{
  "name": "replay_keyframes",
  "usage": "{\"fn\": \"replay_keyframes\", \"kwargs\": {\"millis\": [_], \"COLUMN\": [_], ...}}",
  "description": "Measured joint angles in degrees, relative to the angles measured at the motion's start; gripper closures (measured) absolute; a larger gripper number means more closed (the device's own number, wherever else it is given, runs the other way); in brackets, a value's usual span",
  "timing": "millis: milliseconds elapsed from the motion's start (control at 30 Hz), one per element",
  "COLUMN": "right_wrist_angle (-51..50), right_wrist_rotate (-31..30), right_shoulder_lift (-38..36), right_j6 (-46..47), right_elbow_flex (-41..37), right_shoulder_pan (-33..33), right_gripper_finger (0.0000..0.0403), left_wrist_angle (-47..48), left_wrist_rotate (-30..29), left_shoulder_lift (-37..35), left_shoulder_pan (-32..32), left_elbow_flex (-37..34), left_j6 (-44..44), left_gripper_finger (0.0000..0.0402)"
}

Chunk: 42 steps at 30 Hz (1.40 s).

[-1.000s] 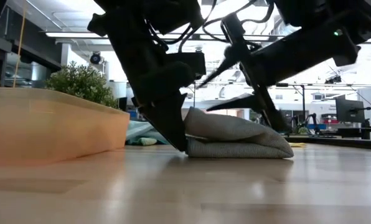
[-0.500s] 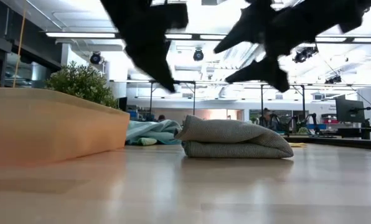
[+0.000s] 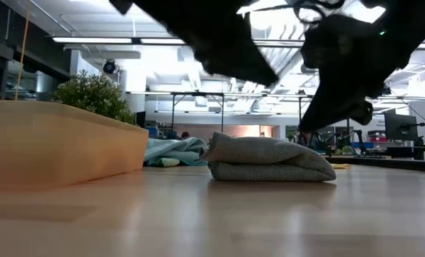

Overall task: Fold microfiber towels
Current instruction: Put the gray folded microfiber towel into the orange bin

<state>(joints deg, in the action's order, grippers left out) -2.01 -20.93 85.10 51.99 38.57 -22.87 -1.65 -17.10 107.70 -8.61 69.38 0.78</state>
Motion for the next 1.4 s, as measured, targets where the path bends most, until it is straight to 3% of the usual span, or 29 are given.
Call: {"fn": "replay_keyframes", "kwargs": {"millis": [133, 300, 733, 933, 1200, 1300, 1400], "right_wrist_angle": [0.5, 0.9, -6.3, -11.5, -21.7, -23.9, -23.4], "right_wrist_rotate": [-2.0, 0.2, -0.2, -3.1, -2.1, 0.7, 7.7], "right_shoulder_lift": [1.3, 1.6, 1.6, -6.0, -17.5, -19.5, -19.7], "right_j6": [1.0, -1.4, 2.4, 3.4, 5.7, 5.5, 2.2], "right_elbow_flex": [0.0, 0.0, -0.1, -0.1, -0.1, -0.1, -0.1], "right_shoulder_pan": [0.4, 0.4, 1.5, 1.5, 6.1, 9.1, 12.4], "right_gripper_finger": [0.0382, 0.0395, 0.0401, 0.0402, 0.0402, 0.0402, 0.0402], "left_wrist_angle": [1.4, 4.8, 8.6, 10.5, 12.9, 14.0, 14.3], "left_wrist_rotate": [0.0, -0.6, -0.2, 0.0, 0.1, 0.7, 0.7], "left_shoulder_lift": [3.1, 5.2, 8.8, 10.1, 9.1, 7.5, 4.8], "left_shoulder_pan": [-0.1, 0.0, 1.1, 1.1, 1.1, 1.1, 1.1], "left_elbow_flex": [0.0, 0.1, 0.0, 0.3, 0.1, 0.2, 0.2], "left_j6": [1.0, 1.9, 3.5, 3.8, 3.1, 2.1, 0.5], "left_gripper_finger": [0.0241, 0.0241, 0.0241, 0.0241, 0.0241, 0.0241, 0.0241]}}
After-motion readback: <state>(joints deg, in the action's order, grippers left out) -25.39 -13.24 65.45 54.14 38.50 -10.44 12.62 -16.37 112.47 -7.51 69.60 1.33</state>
